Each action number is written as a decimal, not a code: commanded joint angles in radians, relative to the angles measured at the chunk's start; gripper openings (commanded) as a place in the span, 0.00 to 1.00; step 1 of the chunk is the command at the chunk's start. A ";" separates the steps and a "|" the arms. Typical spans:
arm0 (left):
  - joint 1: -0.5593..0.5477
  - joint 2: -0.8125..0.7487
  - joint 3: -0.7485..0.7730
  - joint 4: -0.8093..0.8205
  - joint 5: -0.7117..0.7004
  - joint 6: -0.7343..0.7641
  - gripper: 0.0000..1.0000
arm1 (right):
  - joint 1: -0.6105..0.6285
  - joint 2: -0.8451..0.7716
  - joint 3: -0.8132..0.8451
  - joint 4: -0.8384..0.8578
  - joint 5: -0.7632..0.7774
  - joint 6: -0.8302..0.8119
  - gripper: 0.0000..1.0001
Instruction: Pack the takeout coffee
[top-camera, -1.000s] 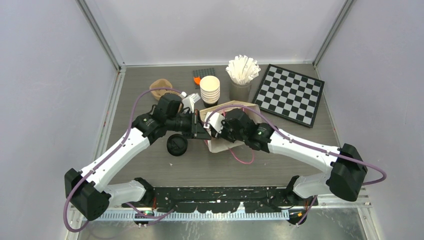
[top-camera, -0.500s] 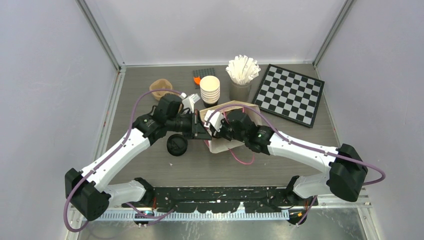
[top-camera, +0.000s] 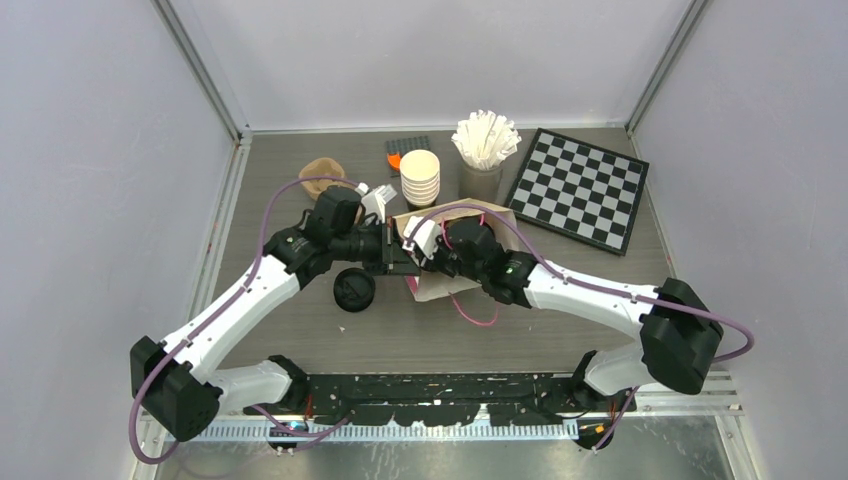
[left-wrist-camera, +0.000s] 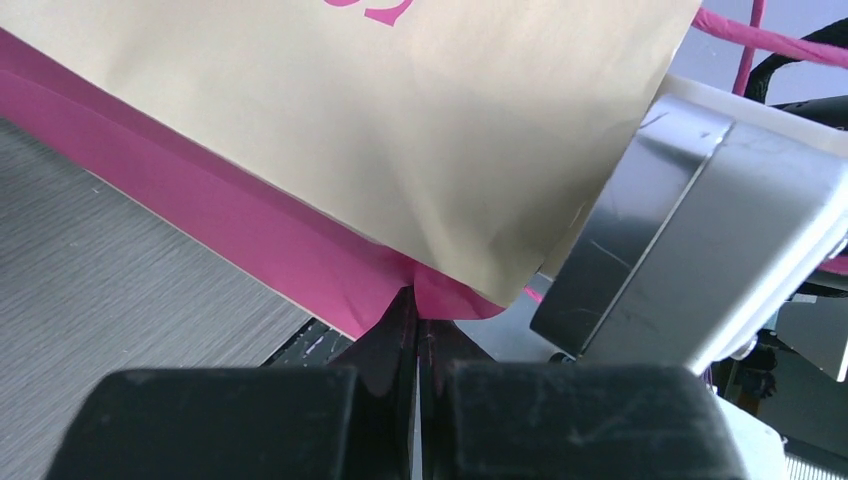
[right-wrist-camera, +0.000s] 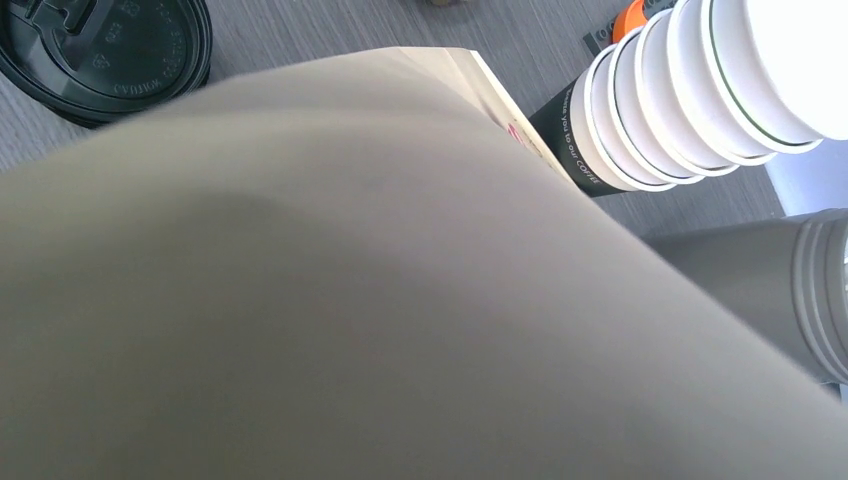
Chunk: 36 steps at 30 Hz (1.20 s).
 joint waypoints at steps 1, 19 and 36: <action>-0.015 0.014 0.020 0.027 0.071 0.006 0.00 | 0.004 0.026 0.013 0.115 0.023 0.037 0.27; -0.016 -0.003 0.022 0.014 0.050 0.000 0.00 | 0.005 0.029 -0.003 0.194 0.055 0.101 0.27; -0.016 0.004 0.028 0.029 0.046 0.002 0.00 | 0.004 -0.191 -0.027 -0.098 0.080 0.135 0.30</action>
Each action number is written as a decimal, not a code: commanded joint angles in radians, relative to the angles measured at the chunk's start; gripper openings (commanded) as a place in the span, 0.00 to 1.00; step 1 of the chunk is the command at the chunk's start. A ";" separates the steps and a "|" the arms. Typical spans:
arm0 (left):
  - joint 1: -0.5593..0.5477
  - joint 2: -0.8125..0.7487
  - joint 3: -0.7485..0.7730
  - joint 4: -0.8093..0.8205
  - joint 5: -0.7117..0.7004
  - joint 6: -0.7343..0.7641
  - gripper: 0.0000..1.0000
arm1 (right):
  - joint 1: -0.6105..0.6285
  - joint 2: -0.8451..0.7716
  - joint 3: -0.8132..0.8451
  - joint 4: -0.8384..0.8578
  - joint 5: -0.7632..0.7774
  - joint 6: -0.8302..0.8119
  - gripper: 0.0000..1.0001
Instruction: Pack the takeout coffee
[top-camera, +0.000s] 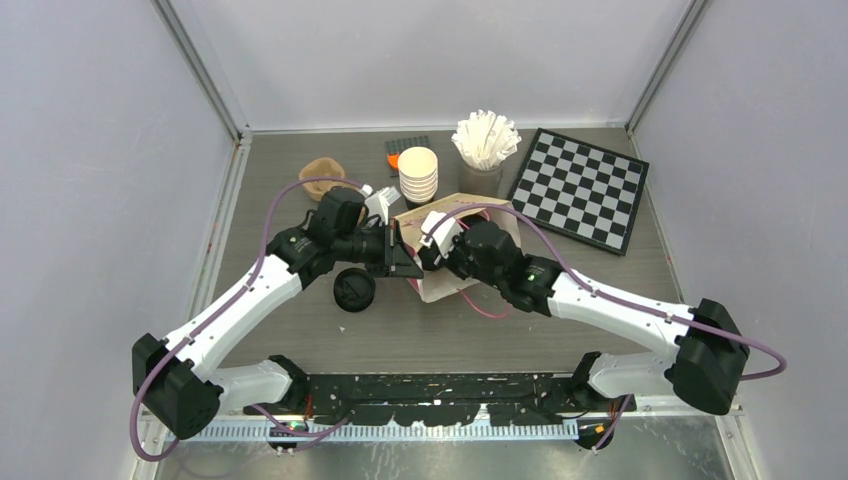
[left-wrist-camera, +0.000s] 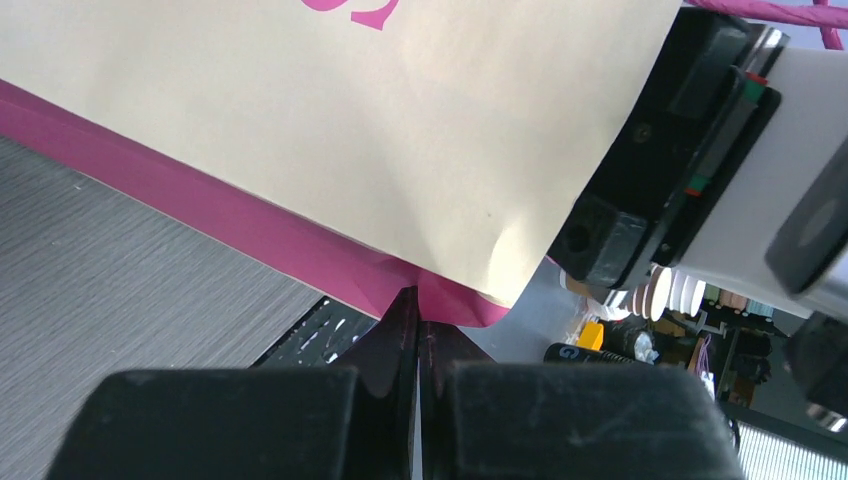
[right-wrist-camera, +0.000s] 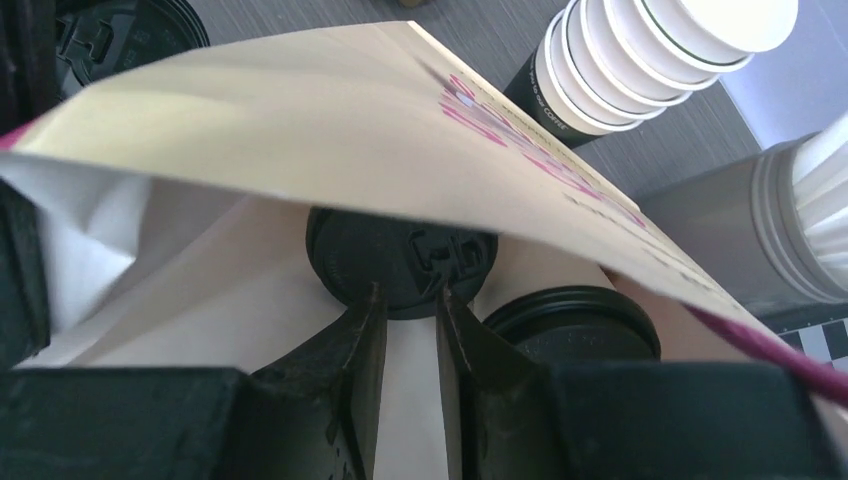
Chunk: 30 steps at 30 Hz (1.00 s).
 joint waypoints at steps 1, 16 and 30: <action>-0.006 -0.007 0.029 0.029 0.038 -0.004 0.00 | 0.004 -0.063 0.008 -0.051 0.059 0.049 0.31; -0.006 0.001 0.061 0.004 0.023 0.002 0.00 | 0.003 -0.178 0.242 -0.522 0.066 0.262 0.50; 0.005 -0.020 0.067 -0.003 0.004 -0.013 0.00 | 0.004 -0.201 0.450 -0.714 0.217 0.373 0.61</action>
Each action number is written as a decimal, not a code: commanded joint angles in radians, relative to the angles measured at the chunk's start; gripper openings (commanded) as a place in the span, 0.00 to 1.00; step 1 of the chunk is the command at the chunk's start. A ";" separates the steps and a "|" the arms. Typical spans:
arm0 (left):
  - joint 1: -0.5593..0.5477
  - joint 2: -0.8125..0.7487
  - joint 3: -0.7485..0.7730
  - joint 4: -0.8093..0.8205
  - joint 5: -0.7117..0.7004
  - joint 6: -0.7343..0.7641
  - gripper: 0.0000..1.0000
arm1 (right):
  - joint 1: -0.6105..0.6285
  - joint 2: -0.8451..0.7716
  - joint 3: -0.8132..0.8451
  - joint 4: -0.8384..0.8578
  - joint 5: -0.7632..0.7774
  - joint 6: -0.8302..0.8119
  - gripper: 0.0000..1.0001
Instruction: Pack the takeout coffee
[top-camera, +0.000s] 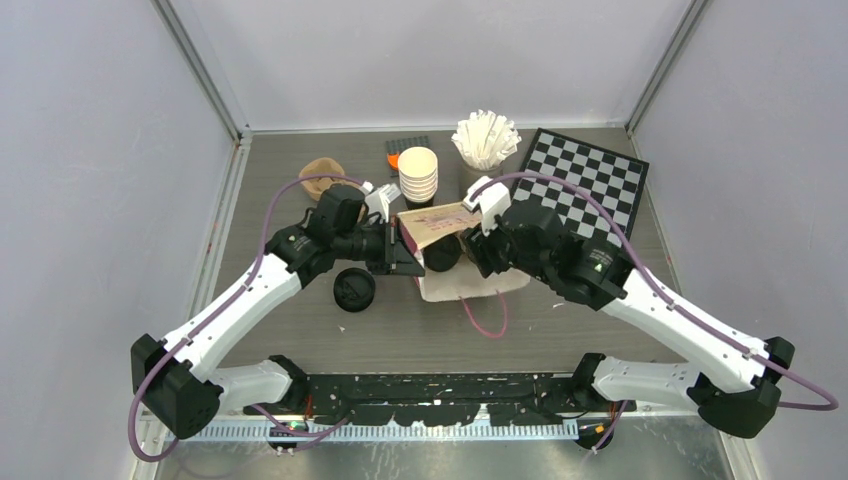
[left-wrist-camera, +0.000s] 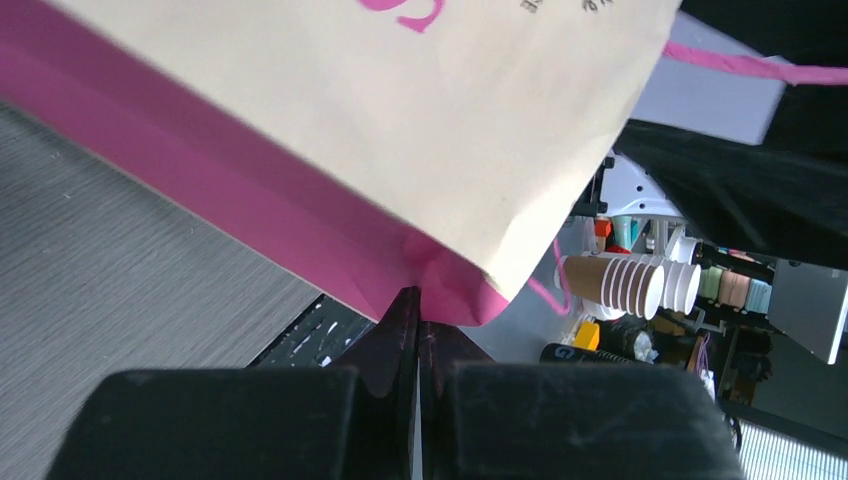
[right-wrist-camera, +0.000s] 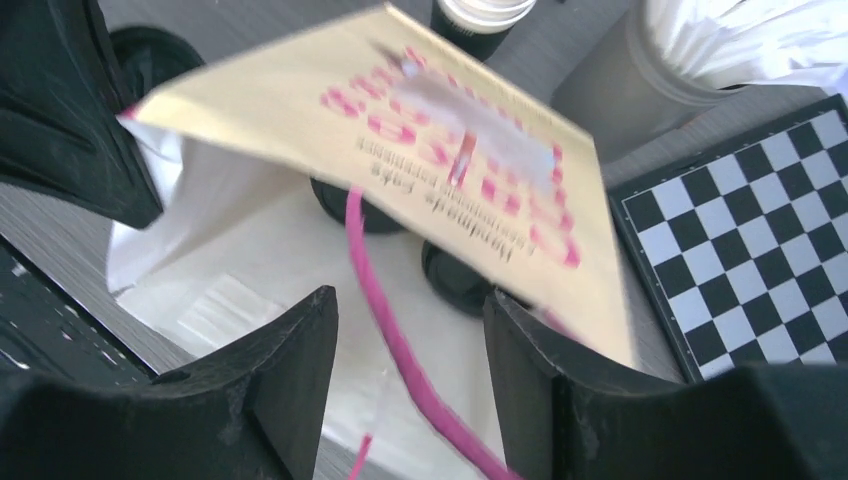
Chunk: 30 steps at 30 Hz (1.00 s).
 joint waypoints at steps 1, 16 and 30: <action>0.007 -0.022 0.044 0.003 0.003 -0.010 0.00 | 0.002 -0.013 0.139 -0.089 0.106 0.092 0.62; 0.016 0.001 0.070 0.028 0.025 -0.037 0.00 | 0.003 -0.057 0.203 -0.300 -0.007 0.235 0.64; 0.016 0.084 0.264 -0.173 0.008 -0.027 0.00 | 0.003 0.099 0.230 -0.260 -0.066 0.167 0.60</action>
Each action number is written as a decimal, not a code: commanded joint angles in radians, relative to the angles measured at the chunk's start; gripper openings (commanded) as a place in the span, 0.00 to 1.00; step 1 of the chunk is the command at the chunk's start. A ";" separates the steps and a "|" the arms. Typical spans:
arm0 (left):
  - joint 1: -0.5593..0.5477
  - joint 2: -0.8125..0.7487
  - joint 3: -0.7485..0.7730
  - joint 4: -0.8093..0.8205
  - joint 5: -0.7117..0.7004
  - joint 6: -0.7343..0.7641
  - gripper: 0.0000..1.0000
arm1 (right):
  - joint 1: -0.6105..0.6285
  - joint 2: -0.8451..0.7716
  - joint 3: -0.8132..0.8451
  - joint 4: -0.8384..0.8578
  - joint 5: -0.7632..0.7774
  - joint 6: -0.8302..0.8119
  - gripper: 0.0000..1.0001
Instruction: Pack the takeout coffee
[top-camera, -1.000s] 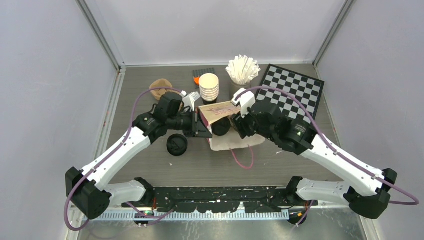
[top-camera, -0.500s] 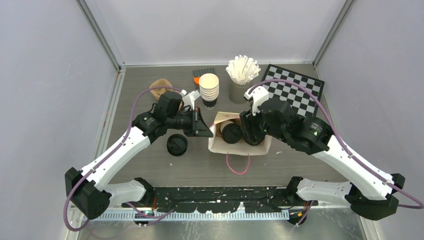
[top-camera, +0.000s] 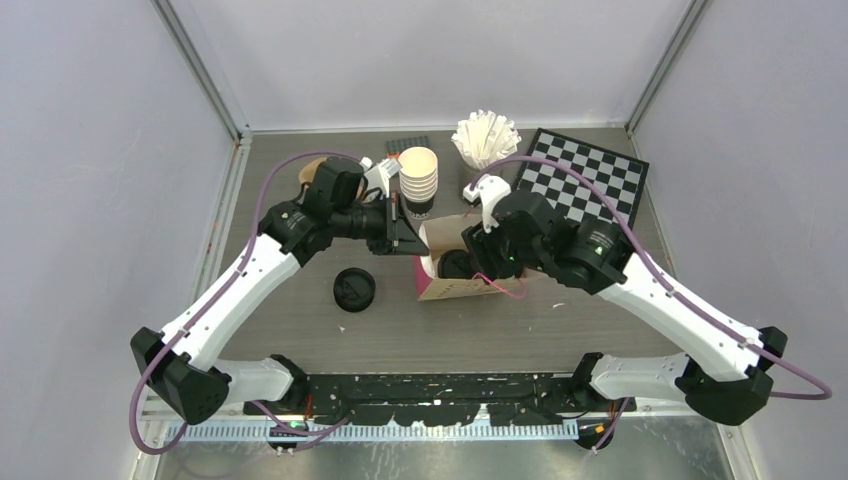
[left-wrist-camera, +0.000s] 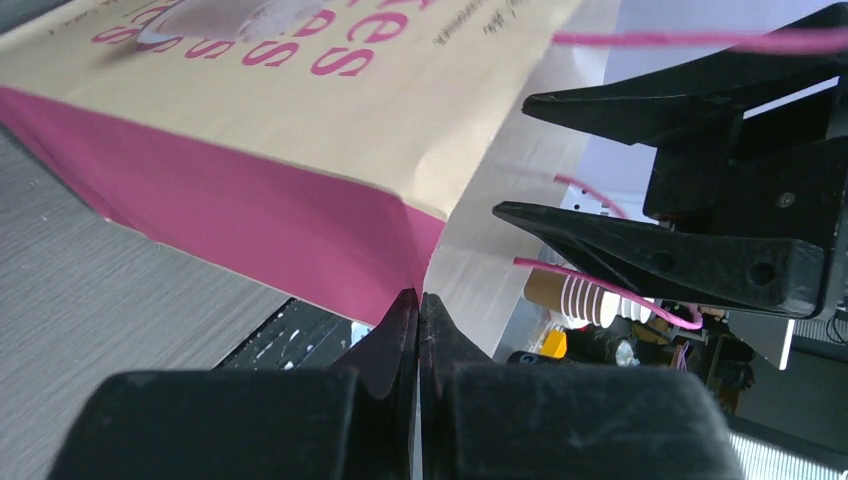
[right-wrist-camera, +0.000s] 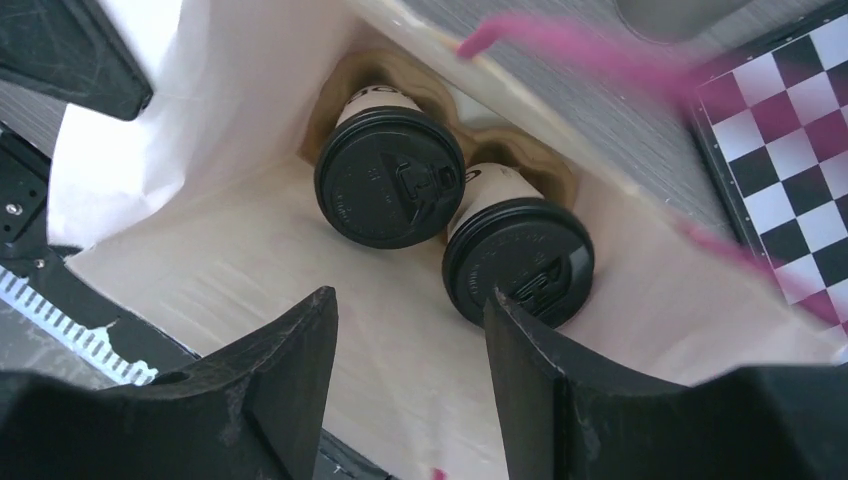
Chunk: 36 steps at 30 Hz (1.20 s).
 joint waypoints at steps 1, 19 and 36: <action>0.007 0.004 0.003 -0.028 0.006 -0.005 0.00 | -0.001 0.026 -0.009 0.086 -0.038 -0.041 0.58; 0.019 -0.007 -0.051 -0.031 -0.022 0.067 0.17 | 0.021 0.015 -0.210 0.330 -0.127 -0.211 0.45; 0.018 0.103 0.192 -0.258 -0.092 0.036 0.39 | 0.106 -0.011 -0.269 0.400 -0.005 -0.160 0.44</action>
